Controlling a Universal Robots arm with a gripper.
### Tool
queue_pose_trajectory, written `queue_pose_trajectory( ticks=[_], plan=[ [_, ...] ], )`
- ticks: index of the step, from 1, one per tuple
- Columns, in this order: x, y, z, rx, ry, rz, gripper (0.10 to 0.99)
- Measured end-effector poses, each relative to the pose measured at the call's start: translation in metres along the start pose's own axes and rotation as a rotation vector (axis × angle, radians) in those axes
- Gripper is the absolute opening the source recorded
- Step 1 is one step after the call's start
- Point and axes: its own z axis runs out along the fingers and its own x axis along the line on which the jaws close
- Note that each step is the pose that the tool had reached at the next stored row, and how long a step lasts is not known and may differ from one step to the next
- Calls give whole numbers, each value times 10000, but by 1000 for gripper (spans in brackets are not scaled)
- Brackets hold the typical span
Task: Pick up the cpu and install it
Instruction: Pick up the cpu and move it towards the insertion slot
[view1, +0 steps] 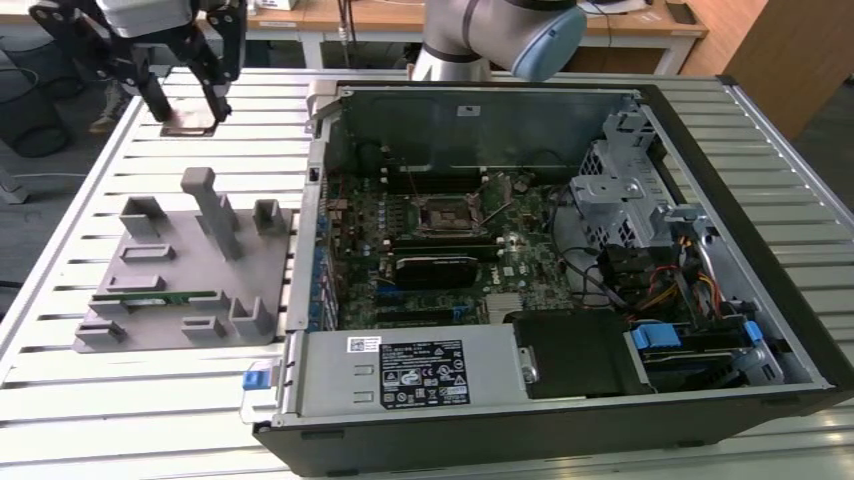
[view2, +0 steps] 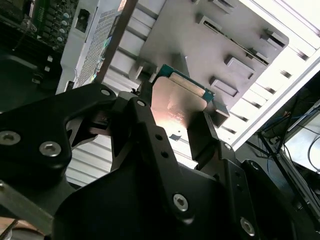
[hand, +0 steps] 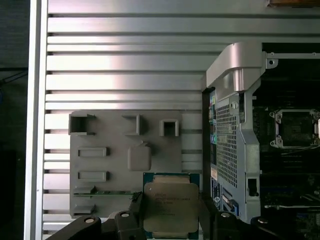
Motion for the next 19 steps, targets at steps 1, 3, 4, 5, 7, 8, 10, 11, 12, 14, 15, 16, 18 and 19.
queue_pose_trajectory(
  ticks=[1,3,4,5,7,8,10,11,12,14,15,16,18,19],
  plan=[
    [-45,3,2,0,-1,-1,529],
    [-135,10,5,-1,-1,-1,529],
    [-180,14,5,0,-1,-1,529],
    [-229,18,6,1,0,0,529],
    [-314,27,10,-1,-1,-1,529],
    [-356,32,11,-1,-2,-2,529],
    [-433,46,13,0,0,-1,529],
    [-470,54,15,0,-1,0,529],
    [-509,64,17,-1,-2,0,529],
    [-575,87,20,0,0,-1,529],
    [-605,100,22,0,0,-1,529],
    [-636,112,25,0,0,-1,529],
    [-702,135,30,-1,-2,-1,529],
    [-735,144,31,0,-1,0,529]
  ],
)
